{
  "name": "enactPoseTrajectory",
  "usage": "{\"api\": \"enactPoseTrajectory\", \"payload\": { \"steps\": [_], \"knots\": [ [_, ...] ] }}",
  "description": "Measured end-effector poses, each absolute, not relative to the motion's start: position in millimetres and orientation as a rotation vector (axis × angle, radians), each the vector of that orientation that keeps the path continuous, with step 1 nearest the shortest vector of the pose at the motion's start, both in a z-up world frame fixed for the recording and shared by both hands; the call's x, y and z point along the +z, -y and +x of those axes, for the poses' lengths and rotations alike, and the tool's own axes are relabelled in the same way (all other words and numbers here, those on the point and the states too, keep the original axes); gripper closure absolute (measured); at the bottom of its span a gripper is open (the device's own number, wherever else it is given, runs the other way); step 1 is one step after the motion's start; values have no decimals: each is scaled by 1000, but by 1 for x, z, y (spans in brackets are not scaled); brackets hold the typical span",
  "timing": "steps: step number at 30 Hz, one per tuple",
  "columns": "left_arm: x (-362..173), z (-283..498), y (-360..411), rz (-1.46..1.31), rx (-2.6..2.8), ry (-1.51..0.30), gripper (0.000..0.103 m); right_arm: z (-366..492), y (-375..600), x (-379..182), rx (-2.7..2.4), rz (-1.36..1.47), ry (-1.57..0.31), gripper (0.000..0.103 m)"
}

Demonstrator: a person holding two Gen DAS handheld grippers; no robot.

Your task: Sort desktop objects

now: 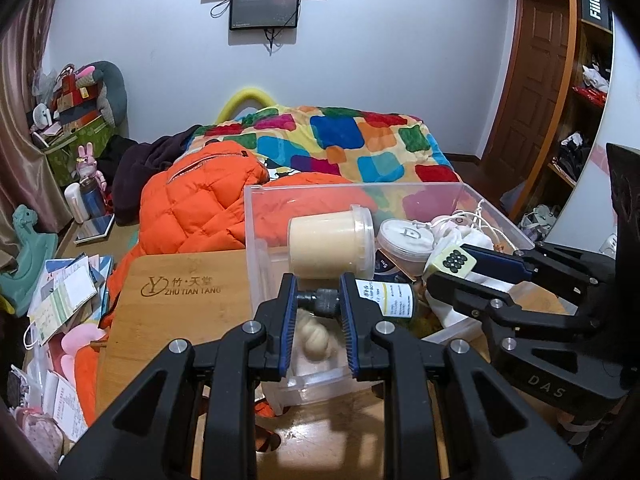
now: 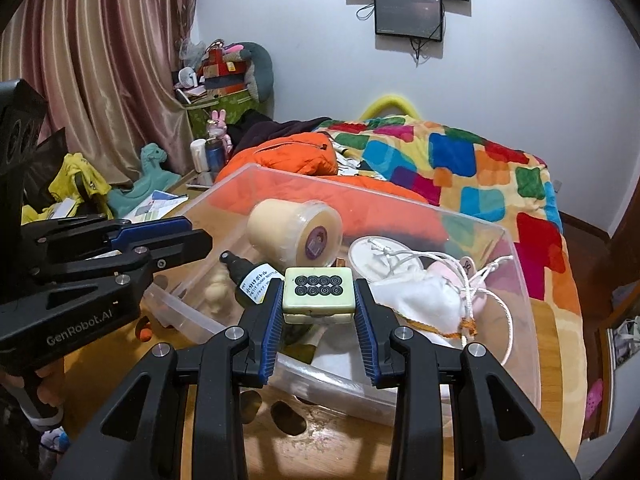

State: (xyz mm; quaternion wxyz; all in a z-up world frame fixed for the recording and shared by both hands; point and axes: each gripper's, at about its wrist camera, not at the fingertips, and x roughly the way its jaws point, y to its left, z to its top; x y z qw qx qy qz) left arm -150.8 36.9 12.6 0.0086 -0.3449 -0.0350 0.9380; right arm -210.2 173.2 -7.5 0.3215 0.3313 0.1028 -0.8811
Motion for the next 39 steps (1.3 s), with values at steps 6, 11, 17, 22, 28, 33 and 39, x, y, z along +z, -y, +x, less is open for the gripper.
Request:
{"api": "enactPoseTrajectory", "payload": {
  "steps": [6,11,17,22,28,33,39],
  "knots": [
    [12,-150,-41,-1066,2946,53,82,-211,-168,-7,-2340,868,-330,72],
    [12,-149,-43,-1057,2938,51,75,-211,-169,-7,-2339,872,-318,71],
    [14,-147,-48,-1045,2951,3,58,-202,-175,1,-2395,789,-336,55],
    [15,-145,-55,-1035,2955,-36,42,-191,-185,12,-2512,686,-401,34],
    [19,-140,-59,-1017,3010,-86,12,-186,-203,19,-2587,671,-404,23],
    [23,-134,-56,-1011,3054,-63,4,-185,-213,15,-2597,726,-368,18],
    [26,-125,-53,-988,3107,-68,2,-177,-218,13,-2602,758,-362,10]
  ]
}}
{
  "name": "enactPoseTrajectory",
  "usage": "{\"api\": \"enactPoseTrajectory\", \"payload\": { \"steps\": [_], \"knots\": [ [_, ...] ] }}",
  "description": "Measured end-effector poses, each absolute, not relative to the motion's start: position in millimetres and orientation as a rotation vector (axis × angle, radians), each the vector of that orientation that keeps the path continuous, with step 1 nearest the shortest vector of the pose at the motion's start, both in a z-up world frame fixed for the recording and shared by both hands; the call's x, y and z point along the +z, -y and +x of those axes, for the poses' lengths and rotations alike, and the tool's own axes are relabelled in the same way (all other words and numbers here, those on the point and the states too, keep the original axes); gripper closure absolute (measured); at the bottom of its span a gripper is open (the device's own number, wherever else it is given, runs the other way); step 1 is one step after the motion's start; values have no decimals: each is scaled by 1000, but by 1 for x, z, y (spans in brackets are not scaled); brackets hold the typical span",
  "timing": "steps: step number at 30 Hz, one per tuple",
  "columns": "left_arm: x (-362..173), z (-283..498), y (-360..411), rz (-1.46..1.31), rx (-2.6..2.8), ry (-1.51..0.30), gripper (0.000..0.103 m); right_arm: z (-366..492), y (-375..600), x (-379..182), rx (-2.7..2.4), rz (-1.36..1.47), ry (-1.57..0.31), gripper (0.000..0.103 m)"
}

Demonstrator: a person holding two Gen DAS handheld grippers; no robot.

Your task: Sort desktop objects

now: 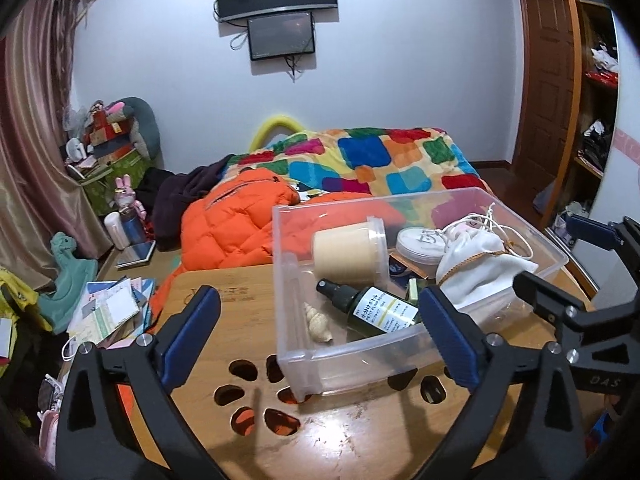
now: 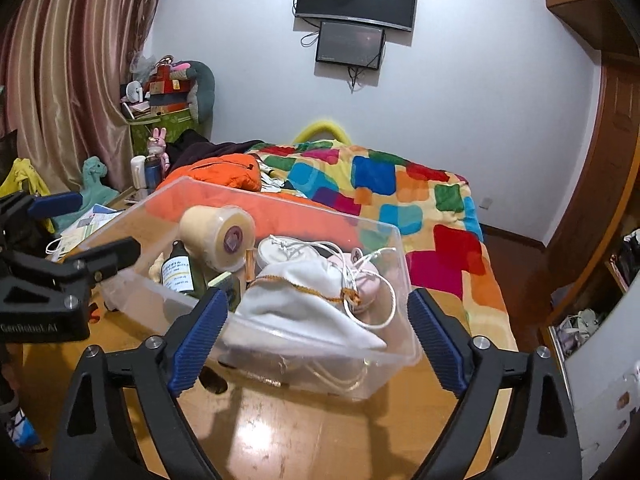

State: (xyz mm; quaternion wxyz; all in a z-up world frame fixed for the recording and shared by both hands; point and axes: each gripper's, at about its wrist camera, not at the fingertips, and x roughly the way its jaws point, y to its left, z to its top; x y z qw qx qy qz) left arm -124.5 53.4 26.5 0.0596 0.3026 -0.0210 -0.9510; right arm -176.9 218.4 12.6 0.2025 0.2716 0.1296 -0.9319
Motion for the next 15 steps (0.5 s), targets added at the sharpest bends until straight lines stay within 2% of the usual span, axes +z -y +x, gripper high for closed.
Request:
{"api": "enactPoseTrajectory", "payload": {
  "steps": [3,9,15],
  "knots": [
    [28,-120,-54,904,-2875,68,2,-169,-221,16,-2609,746,-366,6],
    [32,-107,-58,880,-2876,68,2,-155,-227,21,-2616,730,-362,6],
    [33,-94,-61,885,-2888,36,2,-140,-238,26,-2602,742,-276,5]
  ]
}}
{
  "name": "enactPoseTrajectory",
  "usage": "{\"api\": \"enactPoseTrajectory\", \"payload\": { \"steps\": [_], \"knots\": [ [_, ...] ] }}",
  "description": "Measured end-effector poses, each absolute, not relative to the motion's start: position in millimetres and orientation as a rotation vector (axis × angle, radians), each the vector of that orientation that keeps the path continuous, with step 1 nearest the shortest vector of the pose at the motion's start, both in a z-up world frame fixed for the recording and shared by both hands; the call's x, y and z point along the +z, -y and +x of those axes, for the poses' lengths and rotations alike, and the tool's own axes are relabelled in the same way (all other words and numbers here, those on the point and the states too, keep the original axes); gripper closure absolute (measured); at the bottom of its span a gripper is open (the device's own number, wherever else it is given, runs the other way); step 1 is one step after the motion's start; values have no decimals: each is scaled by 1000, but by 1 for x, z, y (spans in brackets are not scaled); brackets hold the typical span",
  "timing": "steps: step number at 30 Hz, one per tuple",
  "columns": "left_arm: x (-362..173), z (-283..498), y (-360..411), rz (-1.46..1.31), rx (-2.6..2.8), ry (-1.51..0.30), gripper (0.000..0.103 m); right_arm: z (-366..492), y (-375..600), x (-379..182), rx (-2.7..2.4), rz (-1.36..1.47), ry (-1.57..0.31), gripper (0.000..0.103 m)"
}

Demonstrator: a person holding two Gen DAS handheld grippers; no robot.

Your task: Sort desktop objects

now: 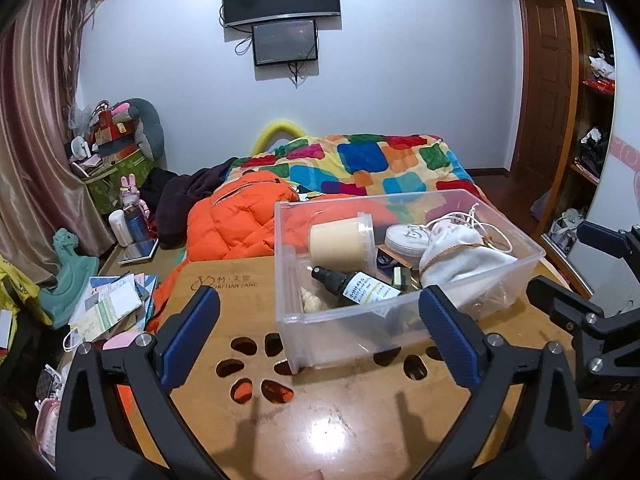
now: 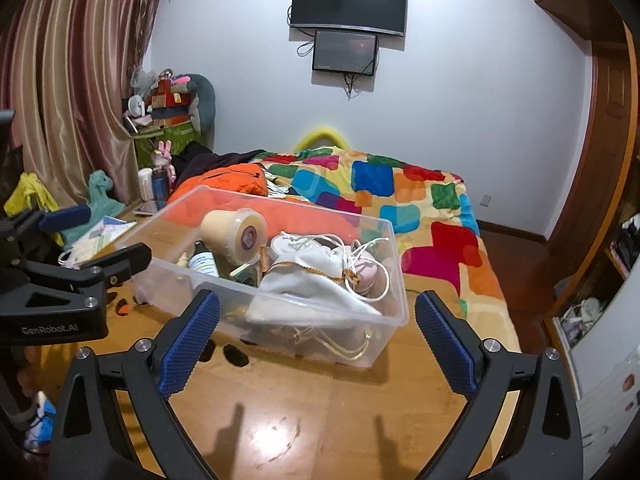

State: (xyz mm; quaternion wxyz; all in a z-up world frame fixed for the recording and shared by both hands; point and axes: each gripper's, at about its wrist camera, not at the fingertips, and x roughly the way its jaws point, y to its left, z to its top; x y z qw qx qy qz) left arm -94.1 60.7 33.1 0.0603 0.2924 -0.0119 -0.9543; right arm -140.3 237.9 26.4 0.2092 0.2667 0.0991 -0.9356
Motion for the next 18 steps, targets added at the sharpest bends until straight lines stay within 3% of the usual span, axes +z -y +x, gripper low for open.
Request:
{"api": "enactPoseTrajectory", "payload": {
  "steps": [18],
  "knots": [
    [46,-48,-76,799,-2937,53,2,-104,-254,42,-2621,676,-217,1]
  ]
}}
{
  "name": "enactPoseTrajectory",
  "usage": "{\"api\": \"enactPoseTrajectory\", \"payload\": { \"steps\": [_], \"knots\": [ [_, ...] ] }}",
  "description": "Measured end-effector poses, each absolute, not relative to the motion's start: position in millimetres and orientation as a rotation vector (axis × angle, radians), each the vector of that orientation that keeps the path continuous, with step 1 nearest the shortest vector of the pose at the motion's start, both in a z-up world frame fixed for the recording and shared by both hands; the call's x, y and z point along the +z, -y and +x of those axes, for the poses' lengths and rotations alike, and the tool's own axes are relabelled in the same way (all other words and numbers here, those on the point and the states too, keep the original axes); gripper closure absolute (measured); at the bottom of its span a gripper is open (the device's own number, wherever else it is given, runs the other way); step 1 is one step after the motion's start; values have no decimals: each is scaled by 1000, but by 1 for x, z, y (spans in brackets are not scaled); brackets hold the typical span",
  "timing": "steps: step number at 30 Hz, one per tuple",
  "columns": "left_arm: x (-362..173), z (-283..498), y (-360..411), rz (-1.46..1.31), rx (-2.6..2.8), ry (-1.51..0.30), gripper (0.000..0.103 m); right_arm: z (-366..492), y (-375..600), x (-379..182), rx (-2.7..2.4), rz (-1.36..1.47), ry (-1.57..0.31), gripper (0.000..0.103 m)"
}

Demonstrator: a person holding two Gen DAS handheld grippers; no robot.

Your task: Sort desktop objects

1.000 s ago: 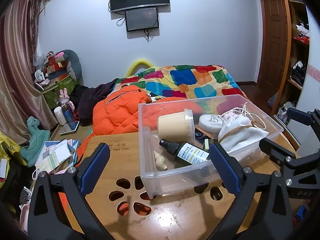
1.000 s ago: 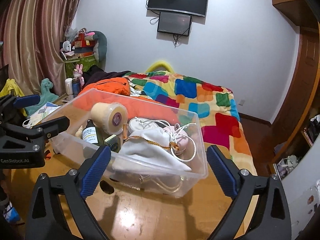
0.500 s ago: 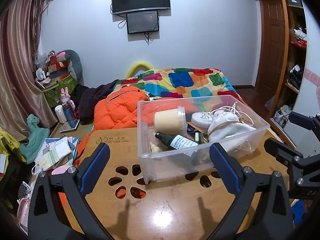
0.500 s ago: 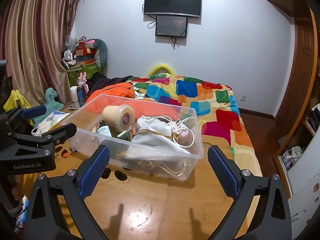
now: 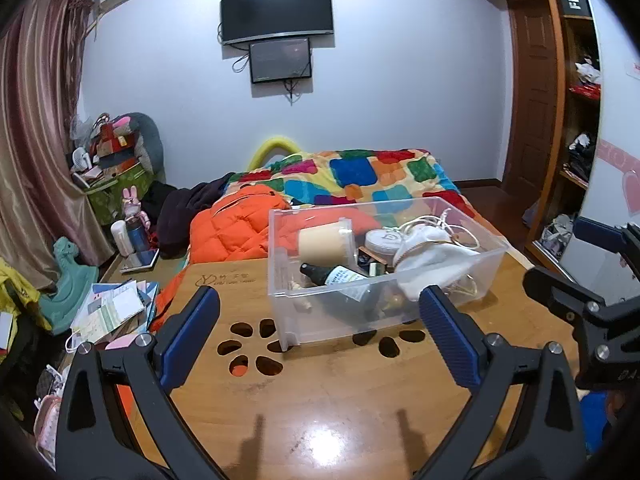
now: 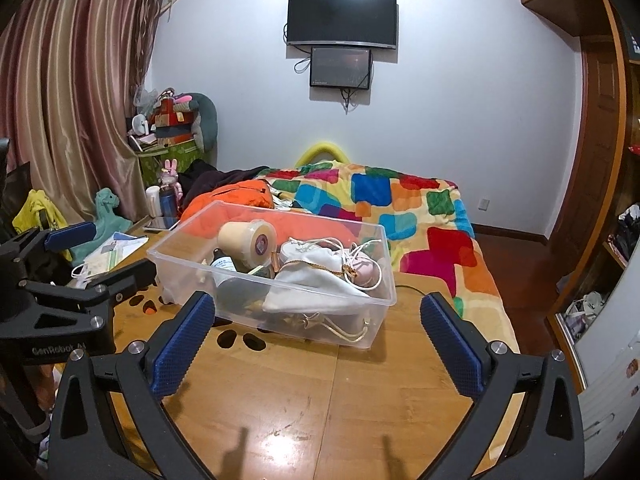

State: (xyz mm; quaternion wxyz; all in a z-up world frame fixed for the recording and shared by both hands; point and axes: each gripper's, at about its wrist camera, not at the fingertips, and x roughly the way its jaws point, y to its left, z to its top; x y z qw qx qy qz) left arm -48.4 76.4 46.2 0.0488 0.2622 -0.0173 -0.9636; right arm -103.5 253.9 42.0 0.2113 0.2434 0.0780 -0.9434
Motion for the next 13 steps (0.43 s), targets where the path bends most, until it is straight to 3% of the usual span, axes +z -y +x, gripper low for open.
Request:
{"api": "enactPoseTrajectory", "payload": {
  "steps": [13],
  "knots": [
    [50,-30,-91,760,-2967,95,2,-87,-257,45,-2618,647,-225,1]
  ]
}}
